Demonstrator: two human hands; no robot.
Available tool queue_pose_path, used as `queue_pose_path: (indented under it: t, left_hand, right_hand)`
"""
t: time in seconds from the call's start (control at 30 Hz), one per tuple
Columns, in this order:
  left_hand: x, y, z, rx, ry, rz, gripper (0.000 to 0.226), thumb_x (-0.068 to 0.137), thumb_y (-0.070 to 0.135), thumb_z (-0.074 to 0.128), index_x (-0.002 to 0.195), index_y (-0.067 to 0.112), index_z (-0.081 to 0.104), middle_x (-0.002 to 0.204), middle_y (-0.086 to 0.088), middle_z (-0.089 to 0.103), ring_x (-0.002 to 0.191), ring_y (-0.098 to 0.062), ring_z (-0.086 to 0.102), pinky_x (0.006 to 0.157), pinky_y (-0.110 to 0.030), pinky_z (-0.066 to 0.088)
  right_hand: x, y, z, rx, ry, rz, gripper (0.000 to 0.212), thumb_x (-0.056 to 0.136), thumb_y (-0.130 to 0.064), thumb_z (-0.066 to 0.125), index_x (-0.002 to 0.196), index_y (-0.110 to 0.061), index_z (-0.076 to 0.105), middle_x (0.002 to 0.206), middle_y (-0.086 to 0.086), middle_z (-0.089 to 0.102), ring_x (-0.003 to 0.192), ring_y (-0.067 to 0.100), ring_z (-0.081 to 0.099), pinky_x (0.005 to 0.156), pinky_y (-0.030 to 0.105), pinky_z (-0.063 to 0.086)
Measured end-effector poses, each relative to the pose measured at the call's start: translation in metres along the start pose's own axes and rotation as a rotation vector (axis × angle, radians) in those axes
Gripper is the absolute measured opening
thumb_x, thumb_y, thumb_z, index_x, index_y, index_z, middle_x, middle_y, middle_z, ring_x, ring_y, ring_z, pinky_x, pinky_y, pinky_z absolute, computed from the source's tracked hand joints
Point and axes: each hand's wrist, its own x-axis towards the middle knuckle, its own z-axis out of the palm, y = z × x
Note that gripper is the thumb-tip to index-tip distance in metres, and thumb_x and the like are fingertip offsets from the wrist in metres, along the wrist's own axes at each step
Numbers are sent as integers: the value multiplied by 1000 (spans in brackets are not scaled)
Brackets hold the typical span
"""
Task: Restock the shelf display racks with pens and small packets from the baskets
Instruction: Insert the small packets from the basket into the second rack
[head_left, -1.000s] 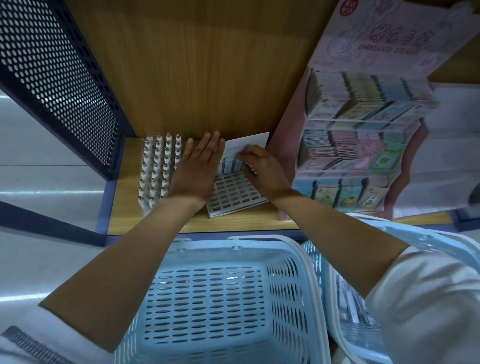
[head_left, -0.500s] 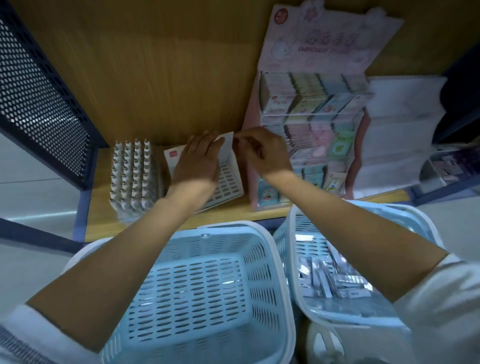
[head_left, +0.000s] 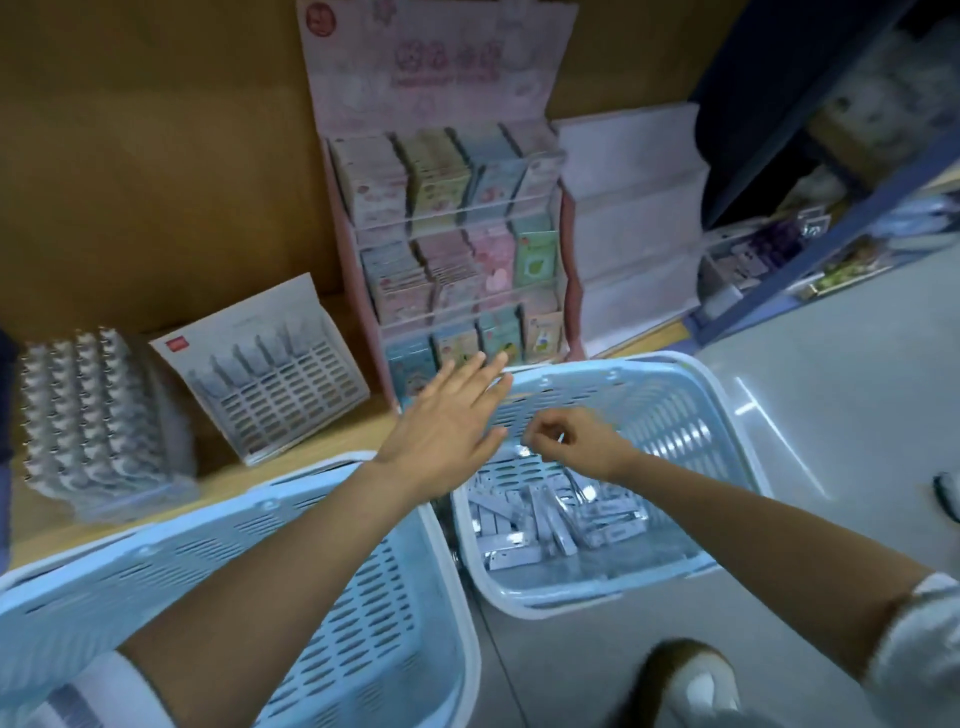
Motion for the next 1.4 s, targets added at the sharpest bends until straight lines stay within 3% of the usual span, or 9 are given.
queue_pose_path:
  t: [0.1,0.2,0.3,0.47,0.7,0.9,1.17,1.3,1.4]
  left_hand:
    - [0,-3,7,12,-23,-15,60,104,41,28,156,19,7,162,6,-11,149,-14,-12,121,-35,-10]
    - [-1,-3,8,-16,-10,-2,58,103,38,25,156,16,13,163,5,-6,150,-14,-8,122,-35,-6]
    - [-1,-4,7,-64,-5,-10,55,105,33,29,156,17,14,163,6,-5,150,-12,-8,122,-34,-4]
    - [-2,-3,5,-97,-9,-16,54,106,32,27,156,17,12,163,7,-6,149,-11,-10,122,-33,-3]
    - [-4,-3,6,-120,-16,-24,55,105,32,26,156,18,11,163,8,-7,149,-9,-12,122,-33,-2]
    - [-4,-3,6,-125,-19,-23,54,105,31,26,156,19,11,163,8,-7,148,-9,-13,122,-33,-2]
    - [-4,-4,6,-135,-16,-20,54,105,31,27,156,19,12,163,8,-6,148,-9,-13,122,-31,-3]
    - [-4,-4,6,-135,-18,-18,54,105,30,26,156,19,12,163,8,-7,149,-9,-12,122,-31,-2]
    - [-4,-5,6,-138,-13,-15,54,105,30,26,156,19,12,163,8,-6,149,-9,-12,122,-32,-1]
  right_hand:
    - [7,28,17,-87,-176,76,24,89,-27,66,107,-11,68,96,-1,63,91,14,60,76,10,42]
    - [15,45,43,-293,-325,81,49,86,-44,65,126,-17,58,119,6,52,114,21,47,101,25,36]
    - [18,43,60,-313,-359,86,67,81,-57,63,133,-16,49,123,4,48,115,19,43,103,34,36]
    - [15,36,70,-174,-373,86,71,81,-53,66,135,-13,42,117,0,42,108,14,47,98,29,42]
    - [14,37,73,-24,-336,86,47,81,-41,72,111,-18,46,104,1,46,85,16,49,76,27,47]
    - [16,31,84,-56,-398,75,50,81,-43,72,106,-19,36,89,1,51,70,10,44,64,25,40]
    - [13,28,90,-70,-493,68,63,74,-42,79,123,-19,47,75,-6,50,66,7,45,63,24,39]
    - [15,29,92,-101,-496,85,33,80,-33,75,82,-5,58,62,0,48,56,12,43,58,29,36]
    - [14,27,78,10,-438,139,32,86,-31,70,66,-17,49,57,-10,46,47,0,43,52,17,33]
